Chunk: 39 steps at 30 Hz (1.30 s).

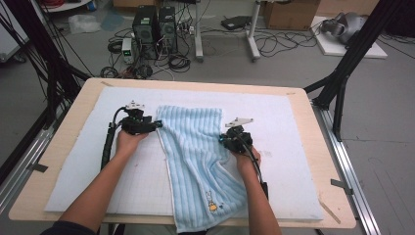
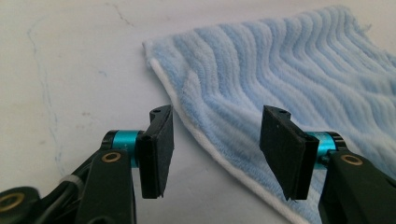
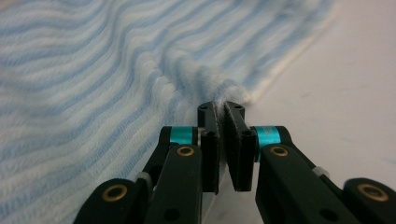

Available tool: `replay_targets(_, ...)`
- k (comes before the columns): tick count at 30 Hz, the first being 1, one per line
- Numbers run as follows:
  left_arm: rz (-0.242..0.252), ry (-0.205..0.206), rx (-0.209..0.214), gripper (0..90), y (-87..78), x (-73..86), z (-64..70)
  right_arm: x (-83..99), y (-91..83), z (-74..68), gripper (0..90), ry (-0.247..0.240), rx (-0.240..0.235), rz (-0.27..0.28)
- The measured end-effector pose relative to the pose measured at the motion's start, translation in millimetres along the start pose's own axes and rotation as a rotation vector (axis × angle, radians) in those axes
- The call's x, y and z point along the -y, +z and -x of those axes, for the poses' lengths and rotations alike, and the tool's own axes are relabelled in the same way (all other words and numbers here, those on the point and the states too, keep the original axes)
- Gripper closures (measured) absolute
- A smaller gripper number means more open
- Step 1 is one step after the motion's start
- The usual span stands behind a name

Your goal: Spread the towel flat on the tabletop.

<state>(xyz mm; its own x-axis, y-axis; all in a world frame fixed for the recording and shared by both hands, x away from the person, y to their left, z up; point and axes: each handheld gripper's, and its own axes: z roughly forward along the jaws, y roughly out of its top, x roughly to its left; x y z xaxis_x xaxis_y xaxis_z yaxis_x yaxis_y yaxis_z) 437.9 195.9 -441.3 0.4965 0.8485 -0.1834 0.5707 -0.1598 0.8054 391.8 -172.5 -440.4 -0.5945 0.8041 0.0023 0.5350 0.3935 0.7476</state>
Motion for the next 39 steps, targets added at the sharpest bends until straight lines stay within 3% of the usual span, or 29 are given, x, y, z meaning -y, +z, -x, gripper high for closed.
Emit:
replay_targets(3, 0.015, 0.016, 0.011, 45.0, -4.0, 0.4, 4.5, 1.6, -5.3, 14.3, 85.0, 0.042, 0.149, 0.052)
replay_targets(5, 0.021, 0.024, 0.023, 45.1, -6.7, 1.2, 8.9, 4.7, -9.2, 25.4, 84.3, 0.090, 0.223, 0.075)
replay_targets(6, 0.020, 0.031, 0.033, 45.1, -8.0, 2.2, 11.0, 6.7, -10.9, 30.3, 82.0, 0.121, 0.236, 0.078)
replay_targets(8, 0.020, 0.017, 0.066, 45.1, -9.5, 5.7, 14.6, 11.2, -13.8, 37.8, 73.2, 0.180, 0.213, 0.078)
replay_targets(10, -0.005, -0.051, 0.148, 44.9, -8.8, 8.5, 17.8, 13.7, -19.1, 37.2, 64.5, 0.178, 0.184, 0.093)
replay_targets(14, 0.005, -0.030, 0.228, 45.2, -10.7, 12.7, 38.6, 18.0, -38.2, 27.9, 51.6, 0.115, 0.109, 0.133)
replay_targets(18, -0.025, 0.018, 0.259, 44.0, -7.3, 17.1, 58.9, 28.2, -59.2, 20.5, 44.3, 0.079, 0.070, 0.144)
replay_targets(22, -0.082, 0.069, 0.232, 40.8, 3.0, 21.6, 75.1, 39.6, -73.7, 11.6, 41.6, 0.075, 0.039, 0.169)
replay_targets(25, -0.102, 0.159, 0.167, 41.9, 6.8, 23.5, 85.5, 44.3, -78.3, 9.3, 41.1, 0.078, 0.026, 0.170)
replay_targets(27, -0.106, 0.256, 0.096, 56.3, 5.9, 23.2, 88.8, 45.5, -79.8, 10.8, 40.9, 0.090, 0.024, 0.178)
replay_targets(28, -0.099, 0.274, 0.097, 66.2, 5.7, 23.0, 87.6, 46.2, -80.5, 11.7, 40.7, 0.099, 0.021, 0.180)
replay_targets(29, -0.093, 0.267, 0.108, 79.8, 5.8, 22.5, 85.2, 46.8, -80.5, 11.9, 40.7, 0.105, 0.018, 0.180)
replay_targets(31, -0.083, 0.291, 0.056, 85.5, 5.9, 20.5, 81.1, 47.7, -80.0, 11.3, 40.7, 0.107, 0.008, 0.171)
replay_targets(36, -0.006, 0.174, -0.024, 86.2, 1.9, 15.5, 50.2, 46.0, -76.0, 4.4, 41.1, 0.084, -0.013, 0.165)
replay_targets(39, 0.002, 0.117, -0.054, 86.1, -0.6, 13.5, 32.2, 41.9, -72.1, -4.5, 41.1, 0.070, -0.037, 0.164)
